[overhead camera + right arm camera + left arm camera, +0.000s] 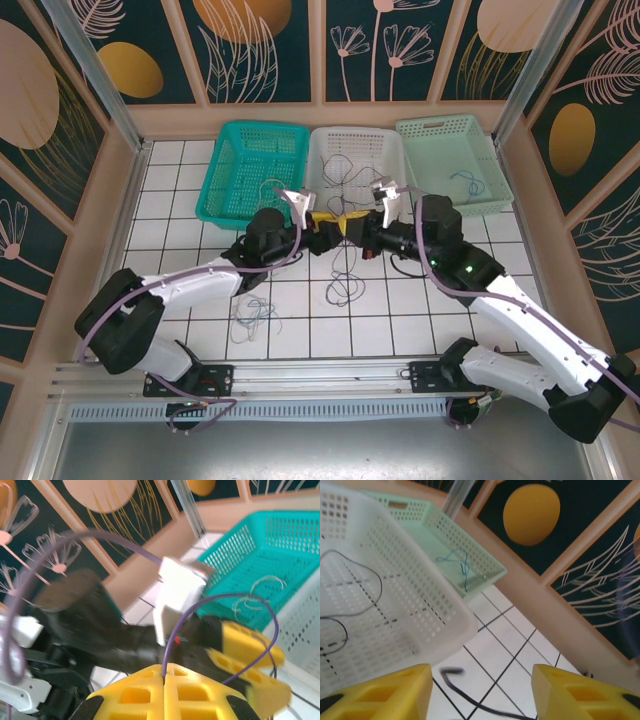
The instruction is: Untangle the cables
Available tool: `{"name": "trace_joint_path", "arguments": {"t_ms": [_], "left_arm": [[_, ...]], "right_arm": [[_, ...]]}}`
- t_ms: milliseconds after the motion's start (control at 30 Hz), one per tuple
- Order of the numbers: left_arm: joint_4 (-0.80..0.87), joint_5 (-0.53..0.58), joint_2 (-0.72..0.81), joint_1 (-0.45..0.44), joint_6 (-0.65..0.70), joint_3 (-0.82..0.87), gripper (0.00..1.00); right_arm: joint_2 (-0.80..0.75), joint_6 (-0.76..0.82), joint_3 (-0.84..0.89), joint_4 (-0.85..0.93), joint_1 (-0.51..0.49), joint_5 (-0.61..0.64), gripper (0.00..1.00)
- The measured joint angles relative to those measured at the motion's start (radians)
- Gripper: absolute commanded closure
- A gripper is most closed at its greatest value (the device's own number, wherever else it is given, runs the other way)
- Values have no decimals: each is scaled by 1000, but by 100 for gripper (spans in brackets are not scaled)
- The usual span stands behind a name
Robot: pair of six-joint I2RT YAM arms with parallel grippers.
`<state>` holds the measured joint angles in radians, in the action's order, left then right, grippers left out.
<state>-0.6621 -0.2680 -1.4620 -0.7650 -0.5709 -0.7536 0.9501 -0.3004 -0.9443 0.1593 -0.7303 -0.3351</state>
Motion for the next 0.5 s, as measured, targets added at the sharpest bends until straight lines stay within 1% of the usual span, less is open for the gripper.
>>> {"name": "trace_joint_path", "arguments": {"t_ms": [100,200,333,500], "left_arm": [[-7,58,73,0,0,27,32],[-8,116,156,0,5,60,27],[-7,138,214,0,21,65,28],[27,92,166,0,27,24,34]], "right_arm": [[8,8,5,28,5,0,97],[6,13,10,31,19,-8,97],[5,15,19,26,45,-40,97],[4,15,31,14,50,-79,97]]}}
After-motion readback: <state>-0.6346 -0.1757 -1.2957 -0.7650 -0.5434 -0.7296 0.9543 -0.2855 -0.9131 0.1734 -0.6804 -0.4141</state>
